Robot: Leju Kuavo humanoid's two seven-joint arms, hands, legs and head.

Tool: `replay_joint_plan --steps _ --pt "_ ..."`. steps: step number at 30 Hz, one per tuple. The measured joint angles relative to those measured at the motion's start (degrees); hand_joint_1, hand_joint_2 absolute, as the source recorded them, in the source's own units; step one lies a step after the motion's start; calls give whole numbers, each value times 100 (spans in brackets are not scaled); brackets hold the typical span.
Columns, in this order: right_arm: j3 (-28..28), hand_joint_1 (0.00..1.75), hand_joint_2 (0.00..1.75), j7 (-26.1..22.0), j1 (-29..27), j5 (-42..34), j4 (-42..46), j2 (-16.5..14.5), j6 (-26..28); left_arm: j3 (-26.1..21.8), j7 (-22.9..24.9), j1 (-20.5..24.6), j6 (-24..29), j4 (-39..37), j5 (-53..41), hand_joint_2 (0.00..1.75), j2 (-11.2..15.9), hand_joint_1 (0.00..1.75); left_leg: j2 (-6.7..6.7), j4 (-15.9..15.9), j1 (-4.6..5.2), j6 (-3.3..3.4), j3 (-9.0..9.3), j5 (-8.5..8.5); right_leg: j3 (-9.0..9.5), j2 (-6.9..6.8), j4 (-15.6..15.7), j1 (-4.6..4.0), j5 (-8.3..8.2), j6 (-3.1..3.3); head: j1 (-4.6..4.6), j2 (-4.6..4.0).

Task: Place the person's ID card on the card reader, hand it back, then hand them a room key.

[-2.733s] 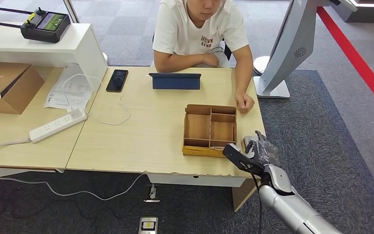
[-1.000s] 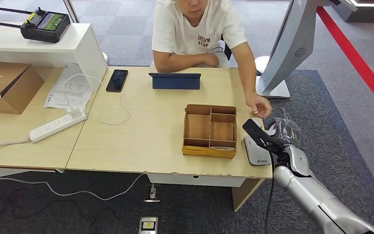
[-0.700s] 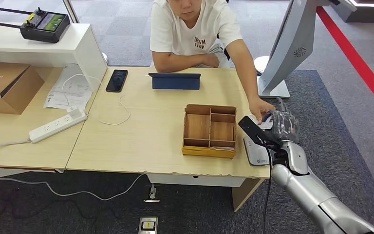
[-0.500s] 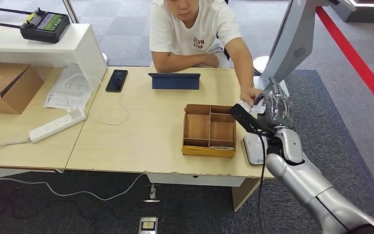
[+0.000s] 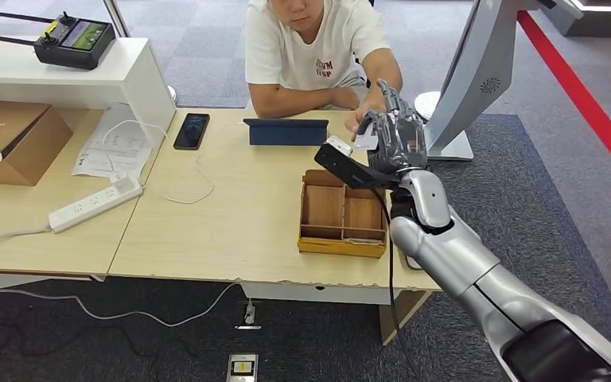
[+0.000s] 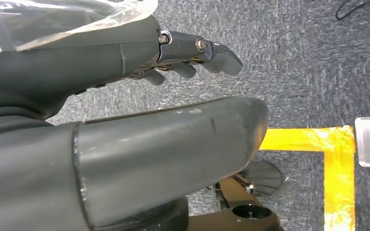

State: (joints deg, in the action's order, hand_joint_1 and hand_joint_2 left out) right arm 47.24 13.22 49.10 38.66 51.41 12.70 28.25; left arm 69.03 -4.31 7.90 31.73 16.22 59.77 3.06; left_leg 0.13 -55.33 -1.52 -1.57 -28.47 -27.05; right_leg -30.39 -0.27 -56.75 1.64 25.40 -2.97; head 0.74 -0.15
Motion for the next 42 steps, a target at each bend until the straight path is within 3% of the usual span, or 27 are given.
replay_joint_plan --steps 1,3,4,5,12,16,24,26,29,33,37,42 --pt "22 136 175 -12 25 -14 -51 -35 7 2 -4 10 -1 0 -11 0 0 0 0 0 0 0 0 0 0 0 0 0 0 0 1 0" --pt "66 48 175 -24 53 -28 -133 -90 11 6 -8 26 -2 0 -29 0 0 0 0 -1 1 0 0 0 0 0 1 1 0 -1 0 0" --pt "89 14 175 -26 59 -33 -168 -112 12 12 -8 32 -3 0 -35 0 -1 0 0 -1 1 0 0 0 0 0 1 1 -1 -1 -1 0" --pt "110 0 175 -25 63 -37 -202 -132 12 21 -8 37 -7 0 -40 0 -1 0 0 -1 1 0 1 0 0 0 1 1 -1 -1 -1 0" --pt "234 0 175 104 110 -45 -441 -203 26 95 1 66 -102 0 -69 0 -2 0 0 -1 0 0 2 0 -2 0 1 0 -2 -1 -1 0" --pt "293 0 0 155 111 -68 -516 -208 43 104 -1 70 -102 0 -70 0 -2 0 0 -1 0 0 2 1 -3 0 0 0 -2 -1 -1 0" --pt "354 0 0 34 90 -442 -508 -179 418 109 -30 62 -93 0 -42 0 -4 0 -1 -2 0 0 1 0 -5 1 1 0 -2 -1 0 0" --pt "314 0 0 -274 26 -1011 -358 -157 632 109 -77 40 -81 0 4 0 -6 0 -1 -2 0 0 2 0 -5 1 1 0 -2 -1 0 0" --pt "147 0 0 -891 -219 -2478 121 -138 746 107 -162 -11 -79 -1 86 0 -8 0 -1 -1 0 0 2 0 -5 1 1 0 -2 -1 0 0" --pt "-172 0 175 -1541 -682 -4357 1088 -88 650 107 -236 -84 -86 -2 177 0 -9 0 0 -1 0 -1 2 0 -8 1 1 -1 -1 0 -1 0" --pt "-521 0 175 -1796 -1175 -5111 2197 90 663 107 -273 -122 -74 -4 278 0 -9 0 -1 -1 0 0 2 -1 -8 1 2 0 -1 0 -1 0" --pt "-920 0 175 -1821 -1737 -5349 3252 387 460 93 -295 -138 -15 -4 403 0 -9 0 -3 -2 1 1 3 -2 -6 1 4 1 -2 -1 -1 0"
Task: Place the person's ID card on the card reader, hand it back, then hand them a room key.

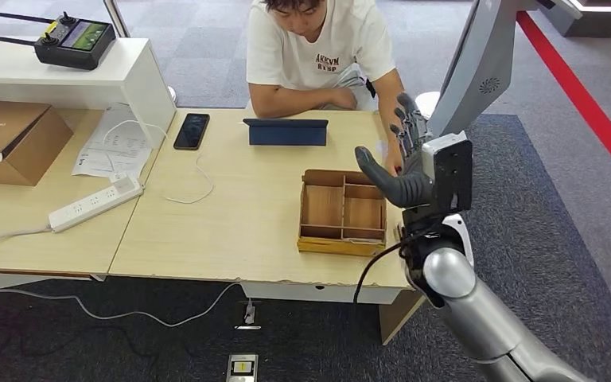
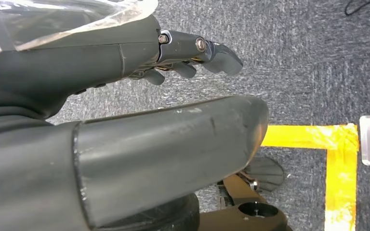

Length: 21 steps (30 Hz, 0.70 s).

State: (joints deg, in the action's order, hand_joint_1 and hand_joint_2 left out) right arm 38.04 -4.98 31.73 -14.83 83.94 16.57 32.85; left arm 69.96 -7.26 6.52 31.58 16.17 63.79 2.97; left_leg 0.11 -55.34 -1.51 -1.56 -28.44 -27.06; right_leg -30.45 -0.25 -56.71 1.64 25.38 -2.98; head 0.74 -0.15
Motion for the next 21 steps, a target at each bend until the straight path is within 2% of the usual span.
replay_joint_plan --steps 8,10,13,17,21 --pt "-236 0 175 428 -786 680 665 399 -967 -14 -95 -7 30 0 129 0 -2 0 1 1 -1 0 1 0 1 0 0 -1 -1 0 -1 0" --pt "-258 0 175 598 -989 1063 724 463 -1117 -14 -107 -7 32 0 136 0 -2 0 1 1 -2 0 -1 0 0 0 0 -1 -1 1 -1 0" --pt "-255 0 175 967 -1237 2113 757 526 -1222 -13 -109 -2 39 -2 133 0 -2 0 0 2 -1 0 -4 0 -1 0 0 -1 -1 1 0 0" --pt "-214 0 175 1485 -1491 3879 741 532 -1338 -13 -112 6 82 -2 114 0 -2 0 1 2 -1 0 -6 0 -1 0 0 -1 -1 0 0 0" --pt "-122 0 175 1716 -1688 5144 600 453 -1448 -13 -128 23 106 -1 47 0 -3 0 1 3 -1 0 -7 0 -1 0 0 -1 -1 1 0 0"
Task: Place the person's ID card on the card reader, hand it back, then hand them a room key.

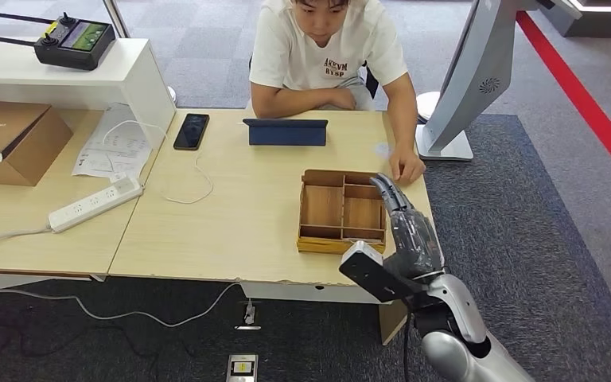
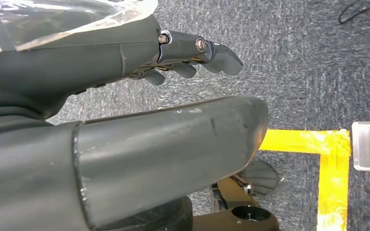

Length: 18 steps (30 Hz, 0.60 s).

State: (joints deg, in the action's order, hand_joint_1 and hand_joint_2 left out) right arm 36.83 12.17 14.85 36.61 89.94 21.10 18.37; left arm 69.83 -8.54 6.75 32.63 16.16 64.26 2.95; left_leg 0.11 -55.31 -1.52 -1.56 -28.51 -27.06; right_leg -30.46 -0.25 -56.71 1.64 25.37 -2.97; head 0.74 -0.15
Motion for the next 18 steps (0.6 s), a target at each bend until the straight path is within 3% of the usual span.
replay_joint_plan --steps 7,18 --pt "172 0 175 151 -134 1111 -326 -161 13 0 33 13 -2 1 -101 0 -6 0 0 0 0 0 0 0 0 0 0 0 0 0 -1 0" --pt "451 0 175 265 -81 1812 -824 -409 -219 5 57 23 -7 1 -120 0 -7 0 0 1 0 0 -1 0 0 0 0 0 0 0 0 0"
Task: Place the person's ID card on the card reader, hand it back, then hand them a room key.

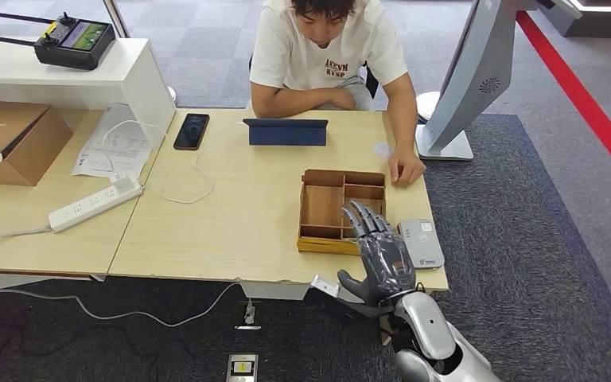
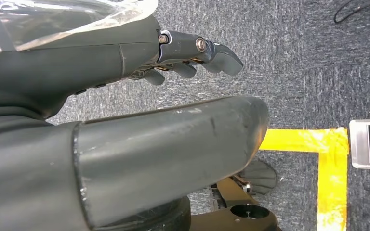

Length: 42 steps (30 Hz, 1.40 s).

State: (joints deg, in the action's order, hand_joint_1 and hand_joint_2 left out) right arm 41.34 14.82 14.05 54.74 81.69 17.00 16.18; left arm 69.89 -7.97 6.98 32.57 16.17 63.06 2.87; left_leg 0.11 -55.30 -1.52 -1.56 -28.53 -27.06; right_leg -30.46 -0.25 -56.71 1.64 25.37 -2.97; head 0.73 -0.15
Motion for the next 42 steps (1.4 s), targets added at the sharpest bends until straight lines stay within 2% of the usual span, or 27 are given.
replay_joint_plan --steps 8,20,30,42 --pt "222 0 175 -92 228 -3 -678 -279 234 4 23 9 0 0 -42 0 -12 0 0 0 0 0 0 1 0 0 0 0 0 0 1 0" --pt "341 0 175 -79 665 13 -1954 -632 1060 5 20 21 38 0 -2 0 -21 0 0 0 0 0 0 1 -1 0 0 0 0 0 1 0" --pt "367 0 175 -95 864 34 -2751 -698 1443 5 17 8 67 0 36 0 -21 0 0 -1 0 0 1 1 -1 0 0 0 0 0 1 0" --pt "269 0 175 -119 959 -115 -3176 -693 1679 5 20 1 108 -1 71 0 -23 0 0 -1 0 0 1 1 -1 0 0 0 0 0 1 0"
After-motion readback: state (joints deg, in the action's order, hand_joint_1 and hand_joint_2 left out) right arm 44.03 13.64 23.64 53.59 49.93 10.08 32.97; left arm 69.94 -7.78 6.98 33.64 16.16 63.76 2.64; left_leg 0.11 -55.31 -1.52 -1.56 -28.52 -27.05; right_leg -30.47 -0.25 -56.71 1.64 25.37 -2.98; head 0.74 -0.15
